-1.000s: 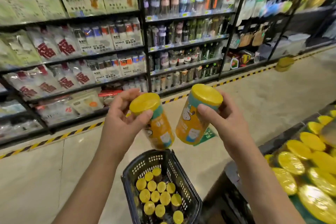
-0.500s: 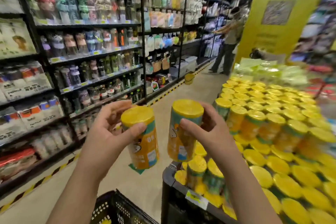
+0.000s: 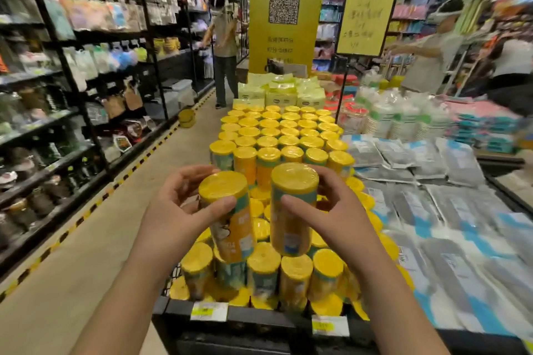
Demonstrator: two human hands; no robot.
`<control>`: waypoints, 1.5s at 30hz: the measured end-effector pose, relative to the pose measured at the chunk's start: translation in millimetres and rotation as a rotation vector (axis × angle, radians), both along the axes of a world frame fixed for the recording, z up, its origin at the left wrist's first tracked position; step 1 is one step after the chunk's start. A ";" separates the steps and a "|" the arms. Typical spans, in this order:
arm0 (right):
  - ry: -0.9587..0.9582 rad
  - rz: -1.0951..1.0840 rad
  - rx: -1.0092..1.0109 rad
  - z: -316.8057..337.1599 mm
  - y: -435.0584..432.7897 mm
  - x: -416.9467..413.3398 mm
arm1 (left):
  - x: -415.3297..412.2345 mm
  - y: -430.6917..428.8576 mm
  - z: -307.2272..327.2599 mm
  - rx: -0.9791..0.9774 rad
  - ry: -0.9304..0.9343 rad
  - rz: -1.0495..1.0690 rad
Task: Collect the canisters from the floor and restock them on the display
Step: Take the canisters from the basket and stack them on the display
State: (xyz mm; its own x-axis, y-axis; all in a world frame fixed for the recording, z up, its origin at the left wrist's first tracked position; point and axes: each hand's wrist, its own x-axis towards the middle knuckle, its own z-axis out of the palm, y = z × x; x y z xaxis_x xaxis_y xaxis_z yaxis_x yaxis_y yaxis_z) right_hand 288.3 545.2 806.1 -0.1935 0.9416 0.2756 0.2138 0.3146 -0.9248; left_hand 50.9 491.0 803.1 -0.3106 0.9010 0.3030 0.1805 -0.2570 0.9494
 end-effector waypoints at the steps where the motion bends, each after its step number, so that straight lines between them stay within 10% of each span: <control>1: 0.002 -0.008 -0.003 -0.9 5.2 9.6 | 9.8 9.1 -0.9 -0.007 0.016 -0.015; 45: -0.079 0.072 -0.125 -77.1 164.3 -65.1 | -88.4 231.3 -103.6 -0.141 0.279 0.165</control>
